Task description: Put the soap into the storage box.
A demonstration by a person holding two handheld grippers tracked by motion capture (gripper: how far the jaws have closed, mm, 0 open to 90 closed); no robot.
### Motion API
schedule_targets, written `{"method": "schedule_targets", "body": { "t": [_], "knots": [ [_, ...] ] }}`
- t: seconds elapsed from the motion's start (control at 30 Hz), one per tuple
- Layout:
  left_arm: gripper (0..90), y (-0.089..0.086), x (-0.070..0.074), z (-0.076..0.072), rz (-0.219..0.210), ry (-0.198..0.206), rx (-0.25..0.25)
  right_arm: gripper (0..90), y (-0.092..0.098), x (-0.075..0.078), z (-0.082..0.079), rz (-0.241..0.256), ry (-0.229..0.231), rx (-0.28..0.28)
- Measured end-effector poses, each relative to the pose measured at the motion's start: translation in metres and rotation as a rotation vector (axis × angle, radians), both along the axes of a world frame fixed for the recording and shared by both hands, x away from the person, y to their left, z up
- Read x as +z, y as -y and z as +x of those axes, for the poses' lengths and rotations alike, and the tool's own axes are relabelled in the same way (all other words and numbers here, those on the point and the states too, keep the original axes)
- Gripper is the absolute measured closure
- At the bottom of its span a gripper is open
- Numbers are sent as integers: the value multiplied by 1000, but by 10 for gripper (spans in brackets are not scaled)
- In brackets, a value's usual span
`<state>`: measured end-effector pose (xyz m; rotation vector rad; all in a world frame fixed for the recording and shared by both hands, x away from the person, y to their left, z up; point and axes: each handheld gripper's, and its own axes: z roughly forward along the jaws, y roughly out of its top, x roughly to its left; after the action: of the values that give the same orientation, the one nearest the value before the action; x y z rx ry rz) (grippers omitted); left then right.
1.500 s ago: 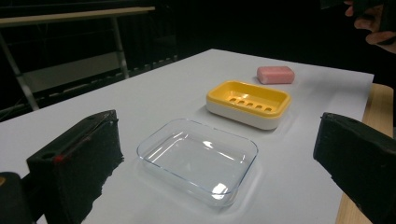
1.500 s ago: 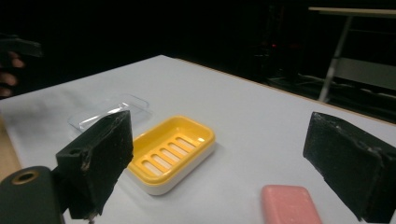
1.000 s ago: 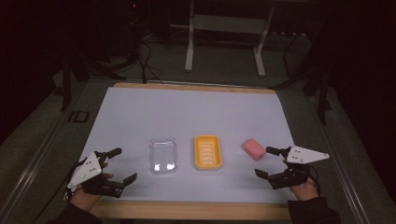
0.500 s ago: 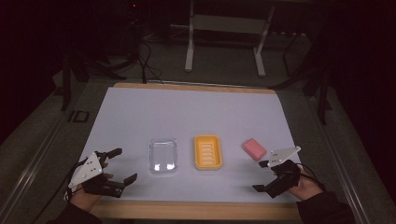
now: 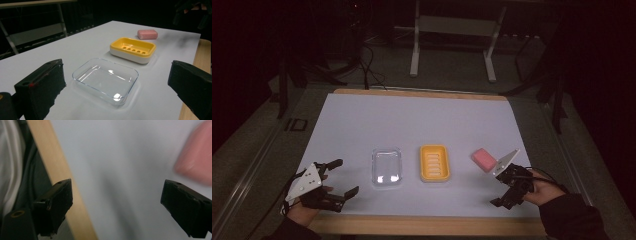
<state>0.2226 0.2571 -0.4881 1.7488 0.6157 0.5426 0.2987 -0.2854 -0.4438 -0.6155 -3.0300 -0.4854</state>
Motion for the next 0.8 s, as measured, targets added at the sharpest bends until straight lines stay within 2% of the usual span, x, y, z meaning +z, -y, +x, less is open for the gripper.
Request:
{"method": "schedule_targets", "body": {
  "t": [0.07, 0.17, 0.3, 0.5, 0.67, 0.73, 0.77, 0.8],
  "knots": [
    [13, 0, 0, 0, -2, 1, -1, 107, 0, -3, 0, -58, -59, 13],
    [13, 0, 0, 0, 1, 0, 0, 106, 1, -7, 0, -111, -75, 7],
    [13, 0, 0, 0, -2, -1, -1, 106, 3, -7, 1, -134, -82, -7],
    [13, 0, 0, 0, 1, -2, 2, 112, 6, -8, 2, -172, -125, -41],
    [13, 2, -3, 0, 21, -12, -7, 119, 14, -15, 6, -252, -185, -137],
    [12, 3, -2, 0, 22, -12, 4, 118, 16, -17, 7, -263, -197, -158],
    [13, 3, -2, 1, 20, -9, 9, 118, 21, -19, 9, -274, -215, -205],
    [13, 3, -2, 1, 20, -9, 9, 119, 22, -19, 9, -274, -217, -225]
  ]
}}
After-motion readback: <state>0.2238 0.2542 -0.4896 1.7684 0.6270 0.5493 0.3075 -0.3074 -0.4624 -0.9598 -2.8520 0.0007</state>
